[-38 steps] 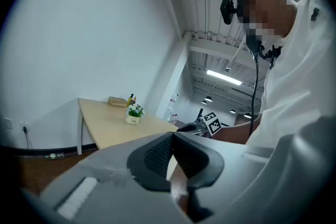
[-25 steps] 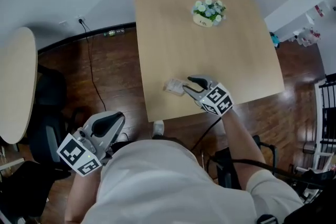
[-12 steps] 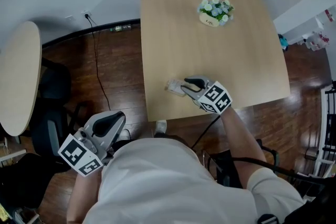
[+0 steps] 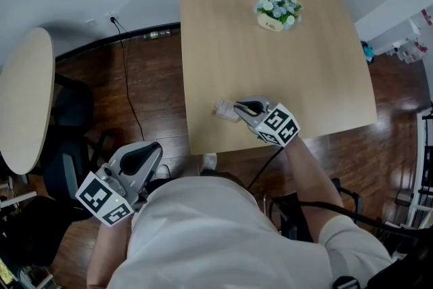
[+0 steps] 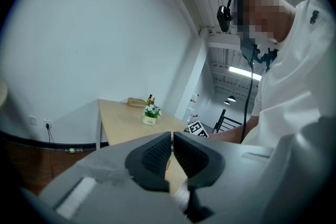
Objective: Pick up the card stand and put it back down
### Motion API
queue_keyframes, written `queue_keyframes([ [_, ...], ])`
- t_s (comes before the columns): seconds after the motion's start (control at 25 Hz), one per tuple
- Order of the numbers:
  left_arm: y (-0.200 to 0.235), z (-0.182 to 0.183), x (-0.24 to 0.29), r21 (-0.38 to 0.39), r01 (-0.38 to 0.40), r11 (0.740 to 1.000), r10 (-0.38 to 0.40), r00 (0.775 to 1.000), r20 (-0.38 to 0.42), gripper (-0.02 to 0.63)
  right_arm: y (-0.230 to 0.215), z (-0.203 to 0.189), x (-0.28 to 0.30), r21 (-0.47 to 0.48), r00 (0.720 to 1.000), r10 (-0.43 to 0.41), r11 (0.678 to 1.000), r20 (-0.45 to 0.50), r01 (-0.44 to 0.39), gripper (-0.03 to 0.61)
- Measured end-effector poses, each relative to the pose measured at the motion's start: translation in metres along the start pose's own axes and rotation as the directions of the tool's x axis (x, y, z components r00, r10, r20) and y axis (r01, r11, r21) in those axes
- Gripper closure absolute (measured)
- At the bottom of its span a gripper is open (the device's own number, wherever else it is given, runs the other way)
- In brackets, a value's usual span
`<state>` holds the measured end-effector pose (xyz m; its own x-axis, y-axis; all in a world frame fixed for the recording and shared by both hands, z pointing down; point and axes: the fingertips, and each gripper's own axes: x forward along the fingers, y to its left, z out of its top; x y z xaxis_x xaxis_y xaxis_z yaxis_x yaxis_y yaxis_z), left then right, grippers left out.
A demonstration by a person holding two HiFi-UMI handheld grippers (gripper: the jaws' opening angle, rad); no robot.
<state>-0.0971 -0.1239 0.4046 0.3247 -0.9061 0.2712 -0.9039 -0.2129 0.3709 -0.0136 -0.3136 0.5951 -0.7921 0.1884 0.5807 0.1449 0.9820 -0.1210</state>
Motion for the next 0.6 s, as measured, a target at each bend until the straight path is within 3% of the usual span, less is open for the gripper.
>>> queue_keyframes([
  [0.6,0.0009,-0.0020,-0.0085,0.001,0.020,1.000,-0.020,1.000,0.018,0.603,-0.0011,0.0066,-0.0076,-0.007,0.999,-0.032,0.999,-0.005,0.032,0.557],
])
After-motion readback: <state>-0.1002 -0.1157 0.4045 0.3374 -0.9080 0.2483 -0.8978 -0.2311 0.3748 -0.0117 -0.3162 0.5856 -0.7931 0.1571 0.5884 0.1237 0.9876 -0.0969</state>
